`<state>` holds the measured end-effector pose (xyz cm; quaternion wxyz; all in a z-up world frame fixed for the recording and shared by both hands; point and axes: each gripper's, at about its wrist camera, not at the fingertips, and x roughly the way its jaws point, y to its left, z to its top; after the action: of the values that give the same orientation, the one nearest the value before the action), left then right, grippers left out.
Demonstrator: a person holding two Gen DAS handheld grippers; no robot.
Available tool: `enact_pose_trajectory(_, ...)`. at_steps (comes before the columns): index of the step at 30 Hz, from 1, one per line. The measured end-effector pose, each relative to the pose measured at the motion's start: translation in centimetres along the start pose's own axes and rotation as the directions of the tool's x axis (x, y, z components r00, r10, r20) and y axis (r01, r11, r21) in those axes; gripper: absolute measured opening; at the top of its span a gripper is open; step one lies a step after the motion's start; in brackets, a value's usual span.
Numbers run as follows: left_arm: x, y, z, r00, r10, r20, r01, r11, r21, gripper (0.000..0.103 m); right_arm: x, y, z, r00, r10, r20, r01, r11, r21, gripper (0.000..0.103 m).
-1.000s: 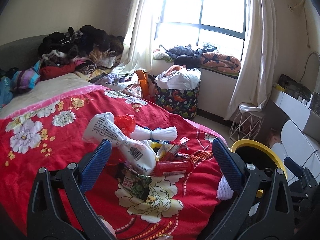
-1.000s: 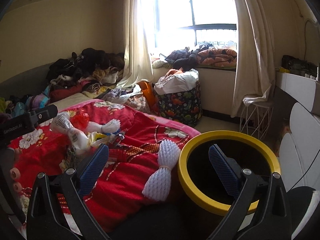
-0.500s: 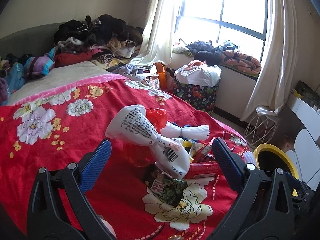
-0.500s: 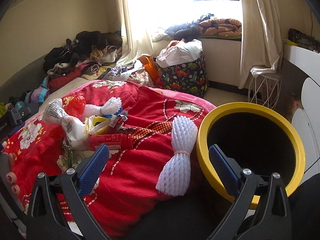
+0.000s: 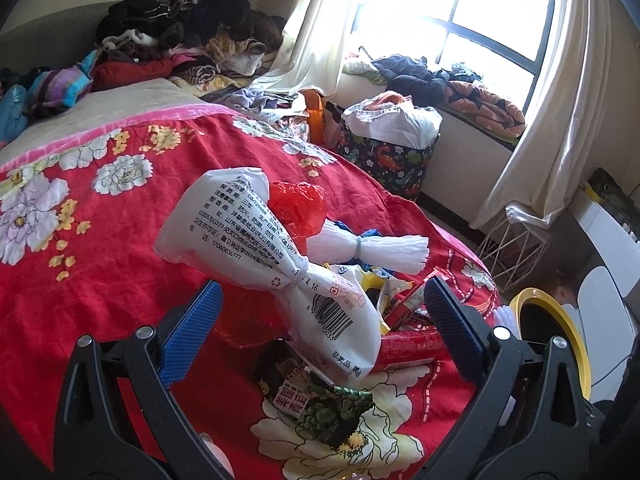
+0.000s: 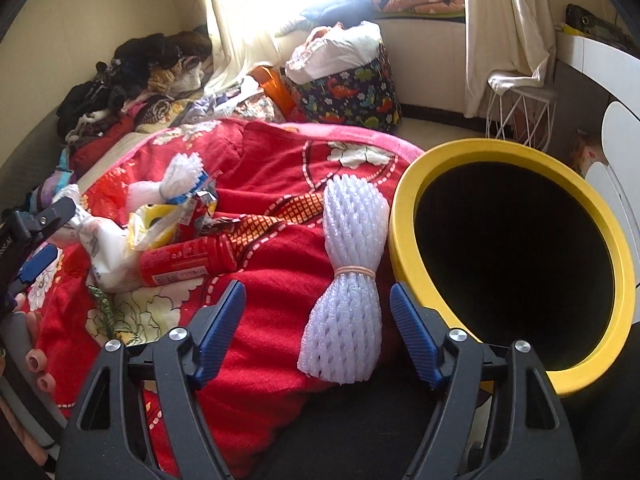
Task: Collect trash
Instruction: 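Close the right gripper around the white mesh fruit net, then grasp the white printed plastic bag with the left gripper while the right holds the net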
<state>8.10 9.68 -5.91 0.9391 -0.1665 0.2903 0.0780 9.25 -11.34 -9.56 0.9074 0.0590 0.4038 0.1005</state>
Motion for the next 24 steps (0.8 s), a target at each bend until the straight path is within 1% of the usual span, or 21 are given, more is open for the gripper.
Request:
enact_pose_trajectory(3, 0.9, 0.5, 0.0, 1.000, 0.017, -0.024, -0.018, 0.999, -0.031, 0.093, 0.9, 0.3, 0.1, 0.999, -0.023, -0.038, 0.023, 1.000, -0.004, 0.061)
enact_pose_trajectory(7, 1.7, 1.5, -0.1, 0.999, 0.012, -0.050, -0.016, 0.996, -0.093, 0.093, 2.1, 0.9, 0.1, 0.995, -0.068, -0.073, 0.066, 0.997, -0.033, 0.053)
enact_pose_trajectory(10, 2.1, 1.8, -0.1, 0.998, 0.001, -0.060, -0.008, 0.994, -0.111, 0.093, 2.9, 1.0, 0.2, 0.990, -0.106, -0.093, 0.102, 0.994, -0.039, 0.046)
enact_pose_trajectory(14, 2.5, 1.9, -0.1, 0.997, -0.015, -0.069, 0.006, 0.991, -0.131, 0.091, 3.8, 0.7, 0.5, 0.984, -0.126, -0.123, 0.122, 0.992, -0.034, 0.025)
enact_pose_trajectory(16, 2.7, 1.9, -0.1, 0.997, -0.016, -0.078, 0.005, 0.989, -0.145, 0.082, 4.0, 0.6, 0.6, 0.985, -0.120, -0.127, 0.116, 0.993, -0.037, 0.021)
enact_pose_trajectory(17, 2.9, 1.9, -0.1, 0.996, -0.015, -0.087, 0.001, 0.988, -0.152, 0.080, 4.1, 0.6, 0.8, 0.986, -0.110, -0.127, 0.106, 0.994, -0.040, 0.020)
enact_pose_trajectory(19, 3.1, 1.9, -0.2, 0.995, -0.014, -0.098, -0.002, 0.986, -0.164, 0.070, 4.0, 0.5, 0.9, 0.989, -0.086, -0.116, 0.082, 0.996, -0.039, 0.018)
enact_pose_trajectory(20, 3.1, 1.9, -0.2, 0.995, -0.012, -0.101, -0.005, 0.986, -0.169, 0.068, 3.9, 0.4, 1.2, 0.992, -0.069, -0.106, 0.066, 0.997, -0.034, 0.017)
enact_pose_trajectory(22, 3.0, 1.8, -0.2, 0.995, -0.014, -0.100, -0.003, 0.985, -0.173, 0.058, 3.3, 0.3, 1.4, 0.997, -0.018, -0.069, 0.016, 1.000, -0.024, 0.016)
enact_pose_trajectory(23, 2.9, 1.7, -0.2, 0.995, -0.016, -0.099, -0.002, 0.985, -0.173, 0.055, 2.9, 0.2, 1.6, 0.999, 0.021, -0.049, -0.022, 1.000, -0.017, 0.015)
enact_pose_trajectory(24, 2.7, 1.6, -0.1, 0.995, -0.018, -0.096, 0.001, 0.985, -0.173, 0.049, 2.4, 0.2, 1.7, 0.998, 0.059, -0.032, -0.059, 0.998, -0.012, 0.015)
